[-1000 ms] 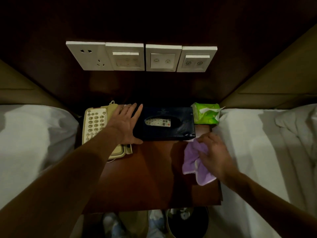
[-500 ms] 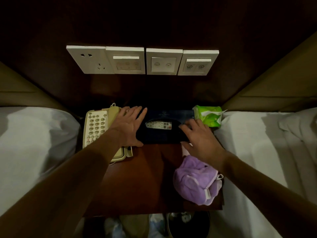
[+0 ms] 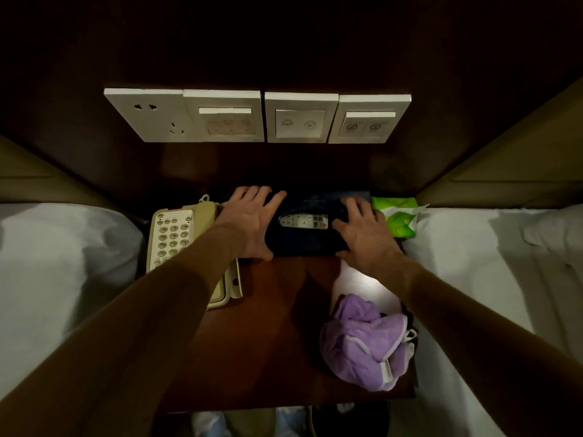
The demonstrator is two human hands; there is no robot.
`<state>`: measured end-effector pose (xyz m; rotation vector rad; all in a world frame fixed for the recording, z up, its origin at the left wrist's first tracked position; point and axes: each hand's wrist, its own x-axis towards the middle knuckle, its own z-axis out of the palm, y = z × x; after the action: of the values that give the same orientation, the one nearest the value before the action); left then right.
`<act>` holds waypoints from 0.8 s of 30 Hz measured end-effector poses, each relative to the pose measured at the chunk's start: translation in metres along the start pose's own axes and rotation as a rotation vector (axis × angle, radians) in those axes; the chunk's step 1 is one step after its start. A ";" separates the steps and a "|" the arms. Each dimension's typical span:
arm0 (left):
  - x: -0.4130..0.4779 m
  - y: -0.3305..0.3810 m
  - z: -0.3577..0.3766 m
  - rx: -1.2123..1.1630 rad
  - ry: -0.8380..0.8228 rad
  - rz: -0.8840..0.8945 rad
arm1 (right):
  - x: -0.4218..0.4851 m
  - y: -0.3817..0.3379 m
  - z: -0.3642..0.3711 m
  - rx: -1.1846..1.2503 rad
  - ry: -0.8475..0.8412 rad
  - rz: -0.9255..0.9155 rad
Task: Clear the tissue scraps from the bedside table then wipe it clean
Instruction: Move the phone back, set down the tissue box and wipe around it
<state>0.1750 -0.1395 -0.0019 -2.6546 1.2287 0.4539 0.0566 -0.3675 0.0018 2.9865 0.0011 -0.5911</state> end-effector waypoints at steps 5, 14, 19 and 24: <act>0.011 -0.002 -0.007 -0.012 -0.048 0.001 | 0.007 0.004 -0.001 -0.007 -0.013 -0.002; -0.003 -0.018 0.007 0.028 0.083 0.047 | 0.014 -0.012 -0.009 0.024 -0.047 -0.017; -0.002 -0.016 0.004 0.032 0.052 0.042 | 0.012 -0.006 -0.010 0.191 -0.058 -0.079; -0.001 -0.011 0.007 0.033 0.075 0.086 | -0.021 0.040 0.012 0.328 0.376 0.059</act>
<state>0.1813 -0.1300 -0.0078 -2.6215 1.3636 0.3473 0.0334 -0.4081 0.0026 3.3501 -0.1712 -0.0139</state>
